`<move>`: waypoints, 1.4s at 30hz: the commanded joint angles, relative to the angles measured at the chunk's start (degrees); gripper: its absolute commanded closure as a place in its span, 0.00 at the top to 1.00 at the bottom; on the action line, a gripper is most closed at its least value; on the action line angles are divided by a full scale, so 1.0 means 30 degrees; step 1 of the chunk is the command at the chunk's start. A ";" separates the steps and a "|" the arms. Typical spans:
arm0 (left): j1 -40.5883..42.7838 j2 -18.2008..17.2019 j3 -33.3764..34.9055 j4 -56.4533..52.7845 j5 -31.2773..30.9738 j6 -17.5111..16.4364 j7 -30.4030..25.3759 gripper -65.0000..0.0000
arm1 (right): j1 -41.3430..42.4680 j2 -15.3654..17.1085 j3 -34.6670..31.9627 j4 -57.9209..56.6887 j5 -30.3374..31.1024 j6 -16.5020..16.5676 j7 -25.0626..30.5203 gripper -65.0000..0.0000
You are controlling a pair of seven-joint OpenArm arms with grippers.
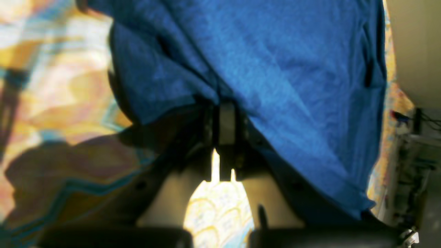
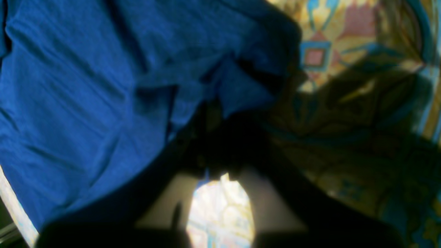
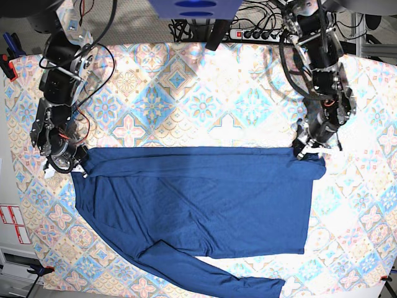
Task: Fold the T-shirt properly
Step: 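Pull the shirt back toward the robot with both grippers, flattening it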
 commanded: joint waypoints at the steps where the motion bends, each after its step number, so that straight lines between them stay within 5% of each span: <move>1: -0.0168 -0.0313 -0.0013 0.0789 -0.0331 -0.0223 -0.0126 0.00 | -0.0106 0.0284 0.0213 0.0638 0.0148 0.0076 0.0048 0.01; 17: 0.6074 -0.0459 -0.0043 0.7265 -0.0419 -0.0223 0.0079 0.00 | -0.7344 0.0284 0.1591 0.8961 0.3987 0.0076 -0.2648 0.00; 29: 1.1466 -0.0459 -0.1039 1.0753 -0.1093 -0.0340 0.0021 0.00 | -1.2443 0.0284 0.1591 1.3444 0.4250 0.0076 -0.2677 0.00; 42: 1.2814 -0.0430 -0.1068 1.0635 -0.1239 -0.0340 0.0050 0.00 | -1.4260 0.0226 0.2558 1.3884 0.4192 0.0076 -0.2823 0.01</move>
